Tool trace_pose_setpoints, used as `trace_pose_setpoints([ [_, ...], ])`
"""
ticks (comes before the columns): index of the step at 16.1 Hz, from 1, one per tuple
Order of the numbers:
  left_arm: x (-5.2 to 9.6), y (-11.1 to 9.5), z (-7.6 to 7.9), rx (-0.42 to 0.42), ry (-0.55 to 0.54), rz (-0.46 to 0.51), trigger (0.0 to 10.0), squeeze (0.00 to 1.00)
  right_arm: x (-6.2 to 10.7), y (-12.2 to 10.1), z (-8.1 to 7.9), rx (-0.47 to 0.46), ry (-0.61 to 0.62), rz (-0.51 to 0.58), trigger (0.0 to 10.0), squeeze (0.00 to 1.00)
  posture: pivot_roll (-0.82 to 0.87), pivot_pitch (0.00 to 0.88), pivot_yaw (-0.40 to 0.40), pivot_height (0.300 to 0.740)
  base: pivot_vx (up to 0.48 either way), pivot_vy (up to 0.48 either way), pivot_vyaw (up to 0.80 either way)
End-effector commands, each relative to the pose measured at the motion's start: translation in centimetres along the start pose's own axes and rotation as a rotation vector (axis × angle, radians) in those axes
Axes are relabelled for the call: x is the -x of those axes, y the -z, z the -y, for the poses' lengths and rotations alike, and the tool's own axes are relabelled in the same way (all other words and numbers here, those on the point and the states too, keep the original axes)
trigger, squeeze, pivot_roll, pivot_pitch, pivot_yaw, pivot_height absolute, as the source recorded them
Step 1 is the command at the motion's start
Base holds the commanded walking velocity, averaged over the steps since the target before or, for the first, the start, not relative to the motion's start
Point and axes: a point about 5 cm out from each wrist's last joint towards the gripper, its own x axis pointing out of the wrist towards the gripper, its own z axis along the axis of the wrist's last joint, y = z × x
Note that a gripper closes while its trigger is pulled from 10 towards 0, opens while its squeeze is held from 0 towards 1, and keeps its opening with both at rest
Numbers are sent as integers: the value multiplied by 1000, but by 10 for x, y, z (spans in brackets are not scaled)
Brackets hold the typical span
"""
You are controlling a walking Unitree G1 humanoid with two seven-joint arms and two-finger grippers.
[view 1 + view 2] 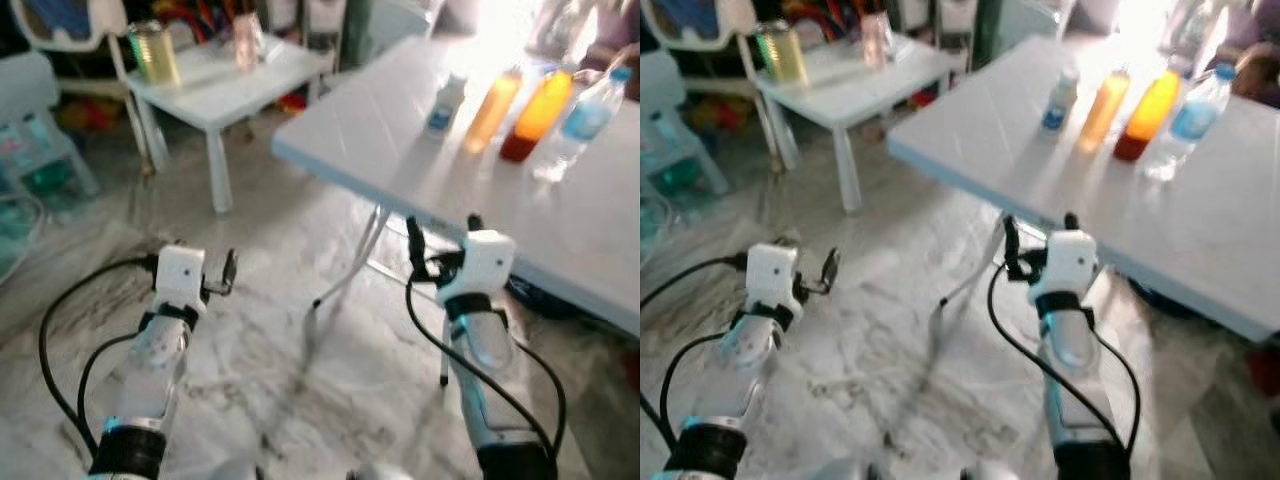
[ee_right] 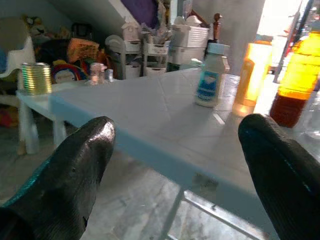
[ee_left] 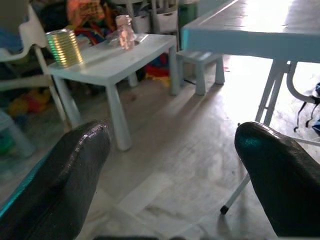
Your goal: Restocking fridge
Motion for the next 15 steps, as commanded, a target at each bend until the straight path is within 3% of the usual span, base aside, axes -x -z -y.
trace_pose_setpoints([
  [1,-4,-5,5,-9,13,20,10000,0,-2,-2,9,8,20,11,10000,0,22,49,-52,740,0,0,0],
  [4,1,-1,-9,-20,-58,11,10000,0,-10,0,4,6,-33,1,10000,0,69,45,-110,740,0,0,0],
  [9,3,-1,-15,-22,-101,19,10000,0,-18,-1,-4,10,-88,11,10000,0,87,49,-133,740,0,0,0],
  [15,-13,-4,9,-37,54,11,10000,0,-2,-2,22,40,60,32,10000,0,-15,58,-24,740,0,0,0],
])
